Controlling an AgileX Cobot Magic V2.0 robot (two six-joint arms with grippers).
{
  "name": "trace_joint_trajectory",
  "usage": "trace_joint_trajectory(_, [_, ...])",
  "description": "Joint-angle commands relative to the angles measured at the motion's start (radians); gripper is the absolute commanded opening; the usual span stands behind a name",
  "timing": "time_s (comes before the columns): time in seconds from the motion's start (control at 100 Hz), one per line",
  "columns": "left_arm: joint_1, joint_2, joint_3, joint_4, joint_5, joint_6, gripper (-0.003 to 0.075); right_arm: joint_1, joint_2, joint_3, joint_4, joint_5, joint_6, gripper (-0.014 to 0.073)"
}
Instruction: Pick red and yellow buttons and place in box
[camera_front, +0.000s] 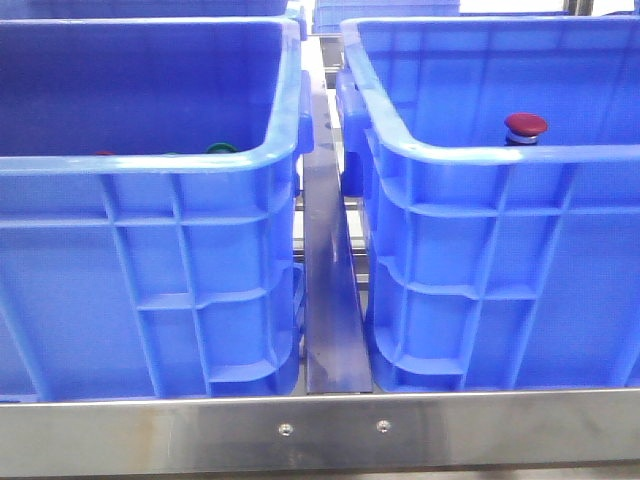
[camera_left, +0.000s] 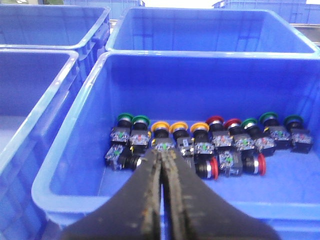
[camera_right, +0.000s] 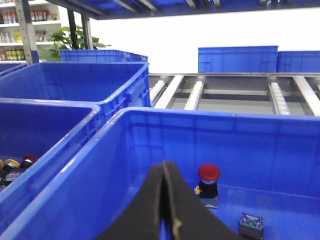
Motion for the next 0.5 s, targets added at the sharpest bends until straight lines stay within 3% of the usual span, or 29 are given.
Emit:
trace_joint_trajectory(0.0, [0.002,-0.02,-0.016,-0.004,-0.075,-0.012,-0.002,-0.005,-0.009,-0.018,0.023,0.005,-0.002,-0.0051])
trace_joint_trajectory(0.49, [0.002,-0.016,0.053,-0.006,-0.083,-0.012,-0.002,-0.001,-0.007,-0.018,0.025,0.004,-0.002,-0.0051])
